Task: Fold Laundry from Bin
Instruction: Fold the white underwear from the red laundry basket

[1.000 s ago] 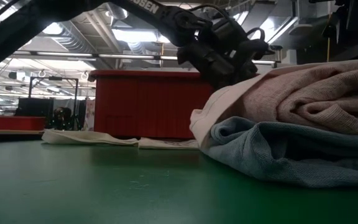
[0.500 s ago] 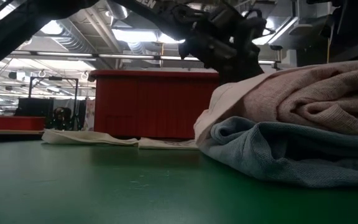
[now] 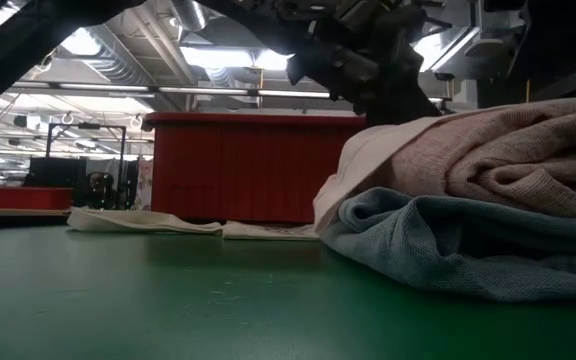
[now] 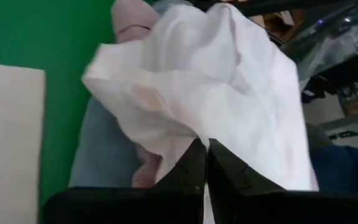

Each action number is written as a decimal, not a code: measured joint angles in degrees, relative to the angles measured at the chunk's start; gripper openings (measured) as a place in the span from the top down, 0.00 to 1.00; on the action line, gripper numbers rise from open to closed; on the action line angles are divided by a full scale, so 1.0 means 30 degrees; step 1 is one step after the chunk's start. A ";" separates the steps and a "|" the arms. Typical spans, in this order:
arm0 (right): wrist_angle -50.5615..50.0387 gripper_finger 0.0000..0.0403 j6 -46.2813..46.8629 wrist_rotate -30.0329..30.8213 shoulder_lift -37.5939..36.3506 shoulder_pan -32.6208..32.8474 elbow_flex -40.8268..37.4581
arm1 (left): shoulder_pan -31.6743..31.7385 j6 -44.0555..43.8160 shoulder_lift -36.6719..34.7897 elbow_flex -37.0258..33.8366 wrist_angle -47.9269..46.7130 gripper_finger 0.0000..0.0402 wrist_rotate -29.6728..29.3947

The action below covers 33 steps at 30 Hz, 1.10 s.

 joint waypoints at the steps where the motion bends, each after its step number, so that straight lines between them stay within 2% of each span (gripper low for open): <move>1: 0.0005 0.66 0.0013 0.0173 0.0000 0.0004 -0.0124 | -0.0063 0.0117 -0.0108 0.0000 -0.0106 1.00 0.0040; 5: 0.1051 0.66 -0.0692 0.0290 0.0000 0.0007 -0.0631 | -0.0338 0.1297 -0.0496 0.0007 -0.0095 1.00 -0.0102; 16: 0.4974 0.66 -0.7064 0.0465 0.0000 0.0003 -0.1345 | -0.1200 0.3661 -0.1078 0.0015 -0.0489 1.00 -0.1558; 26: 0.4913 0.66 -1.0112 -0.0423 0.0739 0.0006 -0.1345 | -0.1872 0.4467 -0.1078 0.0015 -0.0506 1.00 -0.2424; 33: 0.4784 0.66 -1.1225 -0.0723 0.2561 0.0006 -0.1345 | -0.2062 0.4947 -0.1078 0.0015 -0.0606 1.00 -0.2658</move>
